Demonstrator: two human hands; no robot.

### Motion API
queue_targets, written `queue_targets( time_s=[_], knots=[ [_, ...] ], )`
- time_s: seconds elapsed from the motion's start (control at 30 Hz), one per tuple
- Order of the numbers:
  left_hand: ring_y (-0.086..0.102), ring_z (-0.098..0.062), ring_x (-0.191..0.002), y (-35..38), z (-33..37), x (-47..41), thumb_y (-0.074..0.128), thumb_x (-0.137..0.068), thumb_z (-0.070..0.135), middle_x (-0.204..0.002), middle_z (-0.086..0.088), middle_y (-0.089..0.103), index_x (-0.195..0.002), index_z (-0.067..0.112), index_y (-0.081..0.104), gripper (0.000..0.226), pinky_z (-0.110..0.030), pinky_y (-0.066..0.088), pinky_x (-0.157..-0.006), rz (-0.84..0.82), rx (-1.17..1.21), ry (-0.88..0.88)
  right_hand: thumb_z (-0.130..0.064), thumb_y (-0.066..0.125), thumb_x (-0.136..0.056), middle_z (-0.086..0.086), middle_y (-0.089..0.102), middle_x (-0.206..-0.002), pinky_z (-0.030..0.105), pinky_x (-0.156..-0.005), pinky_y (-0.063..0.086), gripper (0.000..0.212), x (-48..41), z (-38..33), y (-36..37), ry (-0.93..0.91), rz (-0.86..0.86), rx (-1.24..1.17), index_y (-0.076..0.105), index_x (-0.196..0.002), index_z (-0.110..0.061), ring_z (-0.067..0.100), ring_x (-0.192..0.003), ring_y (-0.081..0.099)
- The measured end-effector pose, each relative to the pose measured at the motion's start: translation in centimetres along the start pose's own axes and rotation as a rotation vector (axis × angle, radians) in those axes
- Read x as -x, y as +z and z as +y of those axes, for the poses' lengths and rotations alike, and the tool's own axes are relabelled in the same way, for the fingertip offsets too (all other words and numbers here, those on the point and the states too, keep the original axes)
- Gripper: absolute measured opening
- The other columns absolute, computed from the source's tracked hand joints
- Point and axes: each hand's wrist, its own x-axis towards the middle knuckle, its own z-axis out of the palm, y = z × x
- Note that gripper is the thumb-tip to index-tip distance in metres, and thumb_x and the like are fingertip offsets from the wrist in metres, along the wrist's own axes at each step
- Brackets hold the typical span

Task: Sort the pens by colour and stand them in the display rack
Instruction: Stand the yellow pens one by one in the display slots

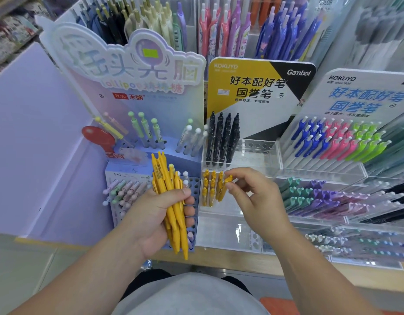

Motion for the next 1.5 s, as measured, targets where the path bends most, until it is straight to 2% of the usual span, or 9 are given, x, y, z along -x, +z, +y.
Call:
queue_targets(
  time_s=[0.17, 0.4, 0.6, 0.97, 1.17, 1.27, 1.33, 1.4, 1.5],
  knots=[
    [0.065, -0.019, -0.054, -0.1, 0.0, 0.2, 0.065, -0.086, 0.005, -0.071, -0.011, 0.069, -0.088, 0.006, 0.068, 0.003, -0.033, 0.055, -0.049, -0.001, 0.004, 0.0, -0.013, 0.069, -0.091, -0.018, 0.062, -0.089, 0.023, -0.071, 0.051, 0.02, 0.0, 0.3, 0.1, -0.016, -0.039, 0.006, 0.069, -0.109, -0.021, 0.01, -0.079, 0.06],
    [0.065, -0.018, -0.053, -0.1, -0.2, 0.2, 0.065, -0.086, 0.005, -0.071, -0.011, 0.069, -0.088, 0.003, 0.068, 0.004, -0.032, 0.056, -0.049, 0.008, 0.013, -0.006, -0.008, 0.073, -0.087, -0.01, 0.052, -0.093, 0.014, -0.069, 0.043, 0.02, 0.9, 1.7, 1.0, -0.026, -0.117, 0.025, 0.072, -0.103, -0.02, 0.01, -0.074, 0.054],
    [0.064, -0.018, -0.053, 0.1, 0.0, 0.5, 0.07, -0.073, 0.01, -0.071, -0.011, 0.069, -0.089, 0.003, 0.067, 0.018, -0.032, 0.056, -0.049, -0.004, 0.004, -0.005, -0.016, 0.08, -0.081, -0.014, 0.057, -0.088, 0.011, -0.066, 0.041, 0.017, 1.1, 1.7, 2.0, -0.048, -0.026, 0.133, 0.073, -0.096, -0.02, 0.003, -0.066, 0.054],
    [0.064, -0.018, -0.053, 0.4, 0.1, 0.7, 0.067, -0.082, 0.006, -0.071, -0.011, 0.069, -0.091, 0.002, 0.066, 0.01, -0.032, 0.056, -0.049, -0.018, -0.005, -0.027, -0.017, 0.076, -0.084, -0.009, 0.065, -0.096, 0.022, -0.063, 0.052, 0.019, 1.3, 2.0, 2.2, -0.123, -0.034, 0.28, 0.07, -0.102, -0.018, 0.001, -0.067, 0.056],
    [0.063, -0.02, -0.054, 0.7, 0.4, 0.8, 0.07, -0.069, 0.011, -0.071, -0.013, 0.067, -0.092, 0.001, 0.064, 0.026, -0.033, 0.056, -0.051, -0.097, -0.026, -0.034, -0.019, 0.072, -0.085, -0.008, 0.063, -0.097, 0.03, -0.061, 0.054, 0.018, 0.9, 1.4, 1.6, -0.146, -0.108, 0.309, 0.067, -0.103, -0.019, 0.005, -0.066, 0.058],
    [0.062, -0.022, -0.055, 1.0, 0.6, 0.9, 0.069, -0.069, 0.007, -0.075, -0.016, 0.066, -0.093, 0.002, 0.064, 0.024, -0.033, 0.055, -0.051, -0.163, -0.035, -0.032, -0.031, 0.07, -0.085, -0.011, 0.061, -0.091, 0.029, -0.059, 0.053, 0.021, 0.8, 0.3, 0.8, -0.115, -0.105, 0.32, 0.066, -0.105, -0.022, 0.005, -0.061, 0.056],
    [0.062, -0.023, -0.056, 1.1, 0.7, 0.9, 0.074, -0.071, 0.001, -0.077, -0.018, 0.066, -0.086, 0.005, 0.071, 0.015, -0.033, 0.053, -0.05, -0.226, -0.054, -0.031, -0.037, 0.069, -0.087, -0.013, 0.061, -0.084, 0.024, -0.059, 0.05, 0.02, 0.6, -1.3, 0.3, -0.038, -0.038, 0.226, 0.068, -0.102, -0.024, 0.008, -0.06, 0.057],
    [0.062, -0.023, -0.058, 1.2, 0.8, 0.9, 0.071, -0.072, 0.004, -0.077, -0.017, 0.066, -0.078, 0.012, 0.076, 0.011, -0.033, 0.052, -0.05, -0.289, -0.082, -0.03, -0.028, 0.072, -0.088, -0.007, 0.066, -0.079, 0.024, -0.059, 0.05, 0.012, 0.0, -3.4, -0.1, 0.138, -0.013, -0.096, 0.072, -0.098, -0.021, 0.01, -0.062, 0.059],
    [0.063, -0.023, -0.058, 1.6, 0.8, 0.9, 0.067, -0.073, 0.008, -0.076, -0.017, 0.066, -0.077, 0.014, 0.076, 0.012, -0.032, 0.053, -0.051, -0.349, -0.131, -0.028, -0.016, 0.071, -0.086, 0.007, 0.072, -0.078, 0.019, -0.058, 0.047, 0.014, -0.8, -6.0, -0.8, 0.362, -0.125, -0.499, 0.074, -0.099, -0.012, 0.011, -0.064, 0.06]
  ],
)
